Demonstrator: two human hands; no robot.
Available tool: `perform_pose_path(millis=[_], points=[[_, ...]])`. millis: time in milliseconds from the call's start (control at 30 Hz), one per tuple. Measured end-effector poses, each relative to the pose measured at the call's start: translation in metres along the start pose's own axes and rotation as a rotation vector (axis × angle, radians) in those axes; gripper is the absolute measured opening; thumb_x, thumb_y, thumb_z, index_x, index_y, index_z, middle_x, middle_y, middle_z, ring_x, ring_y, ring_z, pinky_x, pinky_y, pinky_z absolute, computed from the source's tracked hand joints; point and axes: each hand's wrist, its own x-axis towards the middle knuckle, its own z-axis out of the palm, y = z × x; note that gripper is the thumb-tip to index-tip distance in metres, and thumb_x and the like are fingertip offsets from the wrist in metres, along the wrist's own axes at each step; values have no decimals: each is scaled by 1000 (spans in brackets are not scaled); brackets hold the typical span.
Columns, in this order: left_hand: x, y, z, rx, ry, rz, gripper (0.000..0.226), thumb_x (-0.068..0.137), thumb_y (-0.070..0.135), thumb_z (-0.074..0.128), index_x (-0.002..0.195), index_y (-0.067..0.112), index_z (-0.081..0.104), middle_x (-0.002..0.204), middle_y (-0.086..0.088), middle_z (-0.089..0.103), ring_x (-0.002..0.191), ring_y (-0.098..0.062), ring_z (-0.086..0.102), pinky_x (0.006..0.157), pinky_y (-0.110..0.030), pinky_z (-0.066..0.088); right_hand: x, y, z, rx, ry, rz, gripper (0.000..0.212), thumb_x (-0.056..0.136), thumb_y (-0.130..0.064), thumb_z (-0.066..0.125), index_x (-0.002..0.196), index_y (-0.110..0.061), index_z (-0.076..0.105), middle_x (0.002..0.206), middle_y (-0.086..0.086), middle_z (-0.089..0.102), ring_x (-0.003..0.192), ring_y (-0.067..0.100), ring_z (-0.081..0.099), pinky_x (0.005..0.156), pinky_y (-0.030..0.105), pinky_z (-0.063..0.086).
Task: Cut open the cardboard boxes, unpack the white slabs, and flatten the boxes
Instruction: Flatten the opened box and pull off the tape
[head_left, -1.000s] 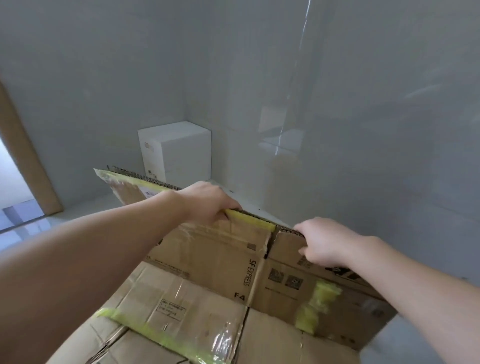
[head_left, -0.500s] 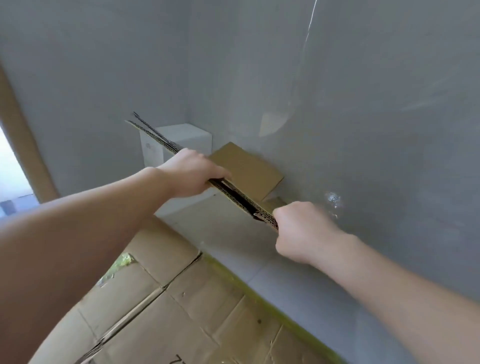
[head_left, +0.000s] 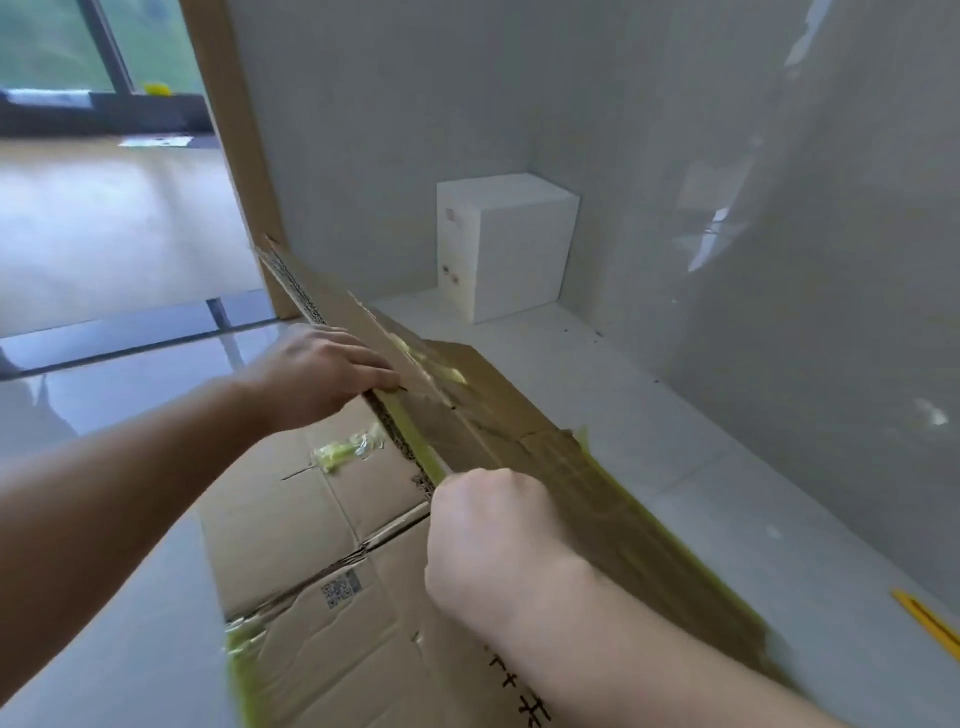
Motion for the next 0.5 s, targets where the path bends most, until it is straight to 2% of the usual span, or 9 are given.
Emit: perform_pose_path(millis=[67, 133, 200, 267, 300, 400, 500], points=[[-31, -3, -4, 18, 0, -16, 27, 82, 14, 54, 97, 22, 76, 98, 4, 74, 84, -17, 71, 74, -30, 56, 9, -25, 11, -17, -66, -74, 8, 89, -8, 47, 84, -14, 45, 75, 9, 43, 83, 28, 55, 57, 29, 39], [-66, 4, 9, -17, -117, -35, 30, 80, 15, 55, 99, 25, 76, 100, 7, 73, 86, -14, 71, 72, -29, 58, 15, -42, 32, -27, -207, -143, 7, 91, -13, 47, 95, -11, 52, 86, 12, 51, 91, 30, 58, 60, 31, 41], [-93, 13, 32, -28, -413, -123, 40, 82, 16, 59, 117, 35, 66, 112, 14, 69, 96, -12, 68, 75, -25, 55, 17, -46, 55, 2, -338, -157, 9, 88, -18, 52, 93, -11, 52, 89, 12, 53, 90, 32, 59, 62, 31, 43], [-111, 23, 56, -9, -661, -194, 48, 90, 24, 49, 133, 45, 43, 125, 20, 60, 104, -11, 62, 75, -25, 46, 16, -41, 75, 109, -417, -109, 13, 85, -20, 53, 81, -9, 49, 78, 7, 48, 80, 32, 55, 63, 32, 44], [-119, 27, 65, -15, -702, -201, 51, 90, 25, 45, 135, 47, 37, 128, 21, 57, 104, -11, 61, 73, -26, 43, 15, -41, 84, 151, -430, -88, 15, 84, -20, 53, 79, -7, 49, 73, 7, 46, 77, 31, 52, 62, 32, 43], [-134, 29, 76, -30, -726, -216, 55, 87, 22, 45, 136, 47, 38, 131, 22, 53, 108, -10, 59, 73, -26, 42, 15, -50, 106, 188, -405, -87, 17, 84, -20, 51, 95, -7, 52, 72, 8, 43, 75, 31, 49, 63, 33, 45], [-143, 24, 83, -61, -732, -221, 59, 88, 18, 46, 138, 47, 37, 138, 23, 47, 120, -7, 52, 84, -26, 44, 17, -68, 117, 189, -384, -108, 11, 86, -18, 52, 84, -9, 46, 79, 11, 51, 80, 33, 54, 64, 33, 43]])
